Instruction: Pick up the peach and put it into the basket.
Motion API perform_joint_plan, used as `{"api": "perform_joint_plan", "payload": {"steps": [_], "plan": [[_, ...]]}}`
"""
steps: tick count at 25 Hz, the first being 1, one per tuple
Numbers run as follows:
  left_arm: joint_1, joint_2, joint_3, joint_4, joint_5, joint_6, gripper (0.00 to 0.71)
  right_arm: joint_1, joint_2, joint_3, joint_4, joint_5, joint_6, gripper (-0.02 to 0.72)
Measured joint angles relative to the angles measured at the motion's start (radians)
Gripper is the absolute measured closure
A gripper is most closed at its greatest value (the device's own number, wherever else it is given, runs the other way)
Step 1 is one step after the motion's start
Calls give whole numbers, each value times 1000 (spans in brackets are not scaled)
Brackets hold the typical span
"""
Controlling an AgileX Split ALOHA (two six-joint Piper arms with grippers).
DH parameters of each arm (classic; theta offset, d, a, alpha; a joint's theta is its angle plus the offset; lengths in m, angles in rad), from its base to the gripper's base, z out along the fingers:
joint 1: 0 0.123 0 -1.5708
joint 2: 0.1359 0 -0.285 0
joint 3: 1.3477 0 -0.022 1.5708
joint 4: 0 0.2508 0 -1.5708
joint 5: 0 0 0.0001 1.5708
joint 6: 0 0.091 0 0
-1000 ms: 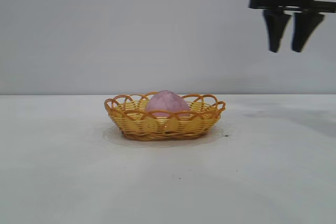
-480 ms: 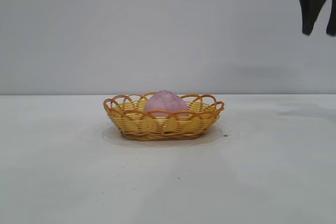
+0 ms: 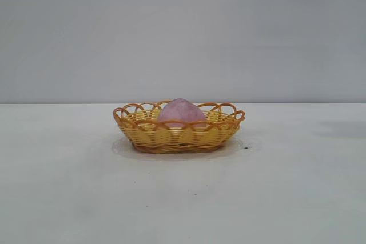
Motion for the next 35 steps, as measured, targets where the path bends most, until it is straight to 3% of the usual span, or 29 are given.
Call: {"api": "perform_joint_plan", "payload": {"steps": [8,18,25,35], "plan": [[0,0,0,0,0,0,160,0,-449,459,2,7,0,385],[0,0,0,0,0,0,160,0,-1012,902,2,16,0,385],[0,0,0,0,0,0,160,0,-1284,1117,2,-9,0,385],[0,0,0,0,0,0,160,0,-1601,1273,4,-101,0,385]]}}
